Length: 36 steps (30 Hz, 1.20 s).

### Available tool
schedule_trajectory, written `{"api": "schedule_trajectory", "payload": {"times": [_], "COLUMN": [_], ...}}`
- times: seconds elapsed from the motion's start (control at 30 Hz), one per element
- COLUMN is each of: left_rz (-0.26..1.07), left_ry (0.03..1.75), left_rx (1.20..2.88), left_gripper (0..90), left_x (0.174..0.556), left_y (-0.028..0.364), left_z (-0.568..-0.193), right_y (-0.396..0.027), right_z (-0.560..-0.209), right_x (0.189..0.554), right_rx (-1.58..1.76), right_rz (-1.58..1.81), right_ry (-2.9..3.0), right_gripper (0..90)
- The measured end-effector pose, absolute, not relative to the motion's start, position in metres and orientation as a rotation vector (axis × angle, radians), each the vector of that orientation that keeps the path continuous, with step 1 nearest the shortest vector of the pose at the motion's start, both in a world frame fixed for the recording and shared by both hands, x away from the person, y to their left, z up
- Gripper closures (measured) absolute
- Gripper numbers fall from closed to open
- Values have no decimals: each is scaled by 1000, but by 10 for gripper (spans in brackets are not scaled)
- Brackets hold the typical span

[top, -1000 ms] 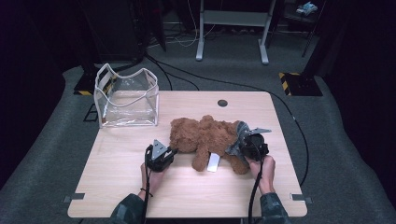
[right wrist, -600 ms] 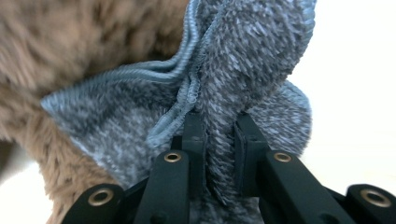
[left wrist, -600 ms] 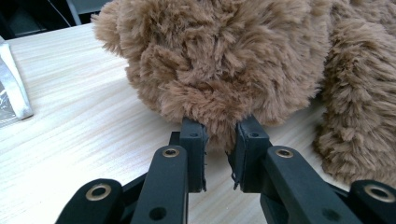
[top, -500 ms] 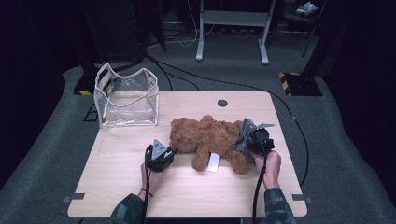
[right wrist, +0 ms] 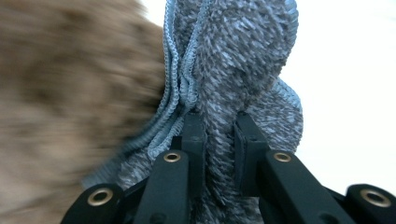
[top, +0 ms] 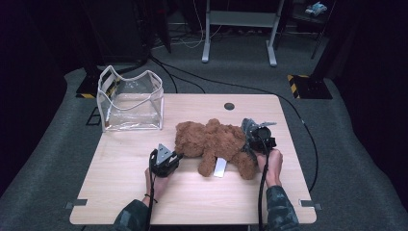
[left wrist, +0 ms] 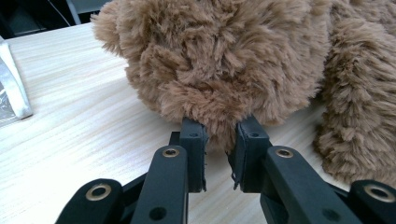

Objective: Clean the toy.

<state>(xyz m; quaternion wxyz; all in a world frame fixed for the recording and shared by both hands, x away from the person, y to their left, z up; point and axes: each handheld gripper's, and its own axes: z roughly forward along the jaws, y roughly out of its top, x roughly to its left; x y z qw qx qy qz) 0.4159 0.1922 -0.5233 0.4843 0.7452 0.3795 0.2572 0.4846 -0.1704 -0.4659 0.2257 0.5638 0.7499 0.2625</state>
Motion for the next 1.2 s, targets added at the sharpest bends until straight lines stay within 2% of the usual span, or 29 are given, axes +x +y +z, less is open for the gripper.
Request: {"api": "schedule_trajectory", "payload": {"times": [0.2,0.43,0.5,0.6,0.7,0.8,0.87,0.97,1.0,1.2], "left_rz": [626,631,657,687,641,632,610,553,545,458], "left_ry": [925,936,936,971,998,1004,994,978,975,913], "left_rx": [1813,1821,1836,1822,1825,1831,1844,1881,1890,1942], "left_gripper": [765,734,667,468,305,221,134,101,57,7], "left_x": [416,415,415,413,409,400,398,393,392,381], "left_y": [192,191,190,188,191,191,190,183,180,152], "left_z": [-523,-523,-522,-520,-516,-506,-502,-493,-492,-486], "right_y": [-190,-211,-217,-225,-232,-237,-239,-241,-241,-248], "right_z": [-470,-461,-460,-460,-457,-454,-452,-451,-452,-454], "right_x": [486,467,461,453,446,440,436,433,431,426], "right_rx": [1665,1699,1711,1710,1712,1705,1703,1697,1703,1709], "right_rz": [628,686,705,712,728,737,741,741,738,737], "right_ry": [1993,1948,1942,1937,1925,1917,1913,1916,1912,1914], "right_gripper": [775,775,775,775,775,775,775,775,775,775]}}
